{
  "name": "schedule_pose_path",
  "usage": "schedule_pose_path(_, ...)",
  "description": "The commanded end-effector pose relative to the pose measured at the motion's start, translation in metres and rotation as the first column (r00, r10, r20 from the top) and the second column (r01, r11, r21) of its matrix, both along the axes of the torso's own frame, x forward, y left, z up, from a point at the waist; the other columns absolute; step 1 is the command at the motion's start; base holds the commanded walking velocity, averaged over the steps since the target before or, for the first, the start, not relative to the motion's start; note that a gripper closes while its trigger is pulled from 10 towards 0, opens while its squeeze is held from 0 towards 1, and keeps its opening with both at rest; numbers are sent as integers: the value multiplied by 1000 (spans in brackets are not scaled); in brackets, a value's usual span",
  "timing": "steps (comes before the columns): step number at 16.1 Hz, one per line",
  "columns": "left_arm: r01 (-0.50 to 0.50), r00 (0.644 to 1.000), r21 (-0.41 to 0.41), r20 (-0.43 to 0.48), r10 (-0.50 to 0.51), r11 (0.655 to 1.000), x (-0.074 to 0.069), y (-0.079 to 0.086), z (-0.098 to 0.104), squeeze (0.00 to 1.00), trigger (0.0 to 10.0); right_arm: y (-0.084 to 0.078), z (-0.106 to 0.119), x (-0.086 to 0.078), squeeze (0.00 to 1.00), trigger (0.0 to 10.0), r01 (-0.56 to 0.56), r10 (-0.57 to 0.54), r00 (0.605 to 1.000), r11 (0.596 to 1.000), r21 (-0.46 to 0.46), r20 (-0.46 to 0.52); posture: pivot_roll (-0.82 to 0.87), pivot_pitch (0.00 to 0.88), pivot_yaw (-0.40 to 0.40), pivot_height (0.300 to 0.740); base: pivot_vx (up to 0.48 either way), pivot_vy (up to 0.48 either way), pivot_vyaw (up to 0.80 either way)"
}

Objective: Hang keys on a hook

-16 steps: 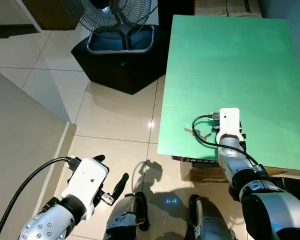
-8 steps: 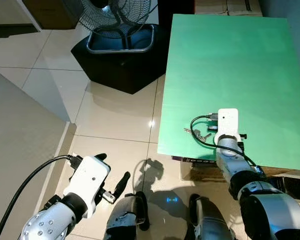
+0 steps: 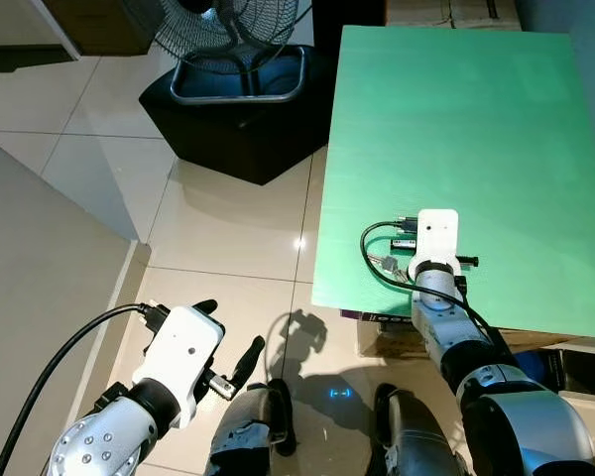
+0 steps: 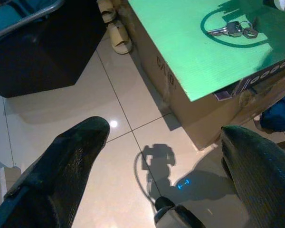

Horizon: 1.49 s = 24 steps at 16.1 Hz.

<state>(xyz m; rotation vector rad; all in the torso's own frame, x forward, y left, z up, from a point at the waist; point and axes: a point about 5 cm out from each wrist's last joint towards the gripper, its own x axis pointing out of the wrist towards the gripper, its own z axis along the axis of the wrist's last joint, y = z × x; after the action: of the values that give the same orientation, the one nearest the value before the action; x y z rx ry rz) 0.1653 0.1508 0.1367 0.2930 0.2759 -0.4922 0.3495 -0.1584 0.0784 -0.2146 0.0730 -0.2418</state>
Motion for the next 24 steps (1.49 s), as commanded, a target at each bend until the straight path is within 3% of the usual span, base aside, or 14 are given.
schedule_pose_path(1,-3,1000,9,-27,3,1000,-2,1,-5,0,10000,5,-2,-2,0,0,-13,13,1000,1000,8,4,99,346,126,713,0,0,0)
schedule_pose_path(2,-2,1000,7,-24,2,1000,-2,0,-4,0,10000,3,-3,-1,0,0,2,-2,1000,1000,5,-17,97,347,126,713,0,0,0)
schedule_pose_path(3,-2,1000,7,-24,3,1000,-2,0,-5,0,10000,0,-5,-1,0,9020,18,-18,999,1000,-13,-39,96,349,126,713,0,0,0)
schedule_pose_path(4,-2,1000,6,-24,2,1000,-2,-1,-5,0,10000,-3,-6,-2,0,10000,25,-26,999,999,-20,-46,96,350,126,713,0,0,0)
schedule_pose_path(6,-2,1000,5,-24,2,1000,-2,-1,-5,0,10000,-14,-6,-2,0,10000,62,-64,996,997,-36,-55,97,353,126,713,0,0,0)
schedule_pose_path(7,-3,1000,5,-25,3,1000,-2,-1,-5,0,10000,-23,-6,-2,1000,10000,88,-90,994,996,-32,-65,99,356,126,713,0,0,0)
schedule_pose_path(14,-9,1000,6,-28,9,1000,-4,-1,-6,0,10000,-31,-7,-1,1000,10000,86,-93,990,994,-64,-110,103,360,125,713,0,0,0)
schedule_pose_path(15,-9,1000,6,-28,9,1000,-4,-1,-6,0,10000,-30,-8,-1,0,10000,76,-84,989,995,-66,-121,104,361,125,713,0,0,0)
schedule_pose_path(20,-11,1000,6,-28,11,1000,-4,-1,-6,0,10000,-29,-10,-2,0,10000,68,-76,988,996,-65,-134,103,360,121,713,0,0,0)
schedule_pose_path(24,-15,1000,4,-26,15,1000,-4,-1,-6,0,10000,-23,-30,-14,0,10000,78,-81,976,997,-21,-203,99,354,113,713,0,0,0)
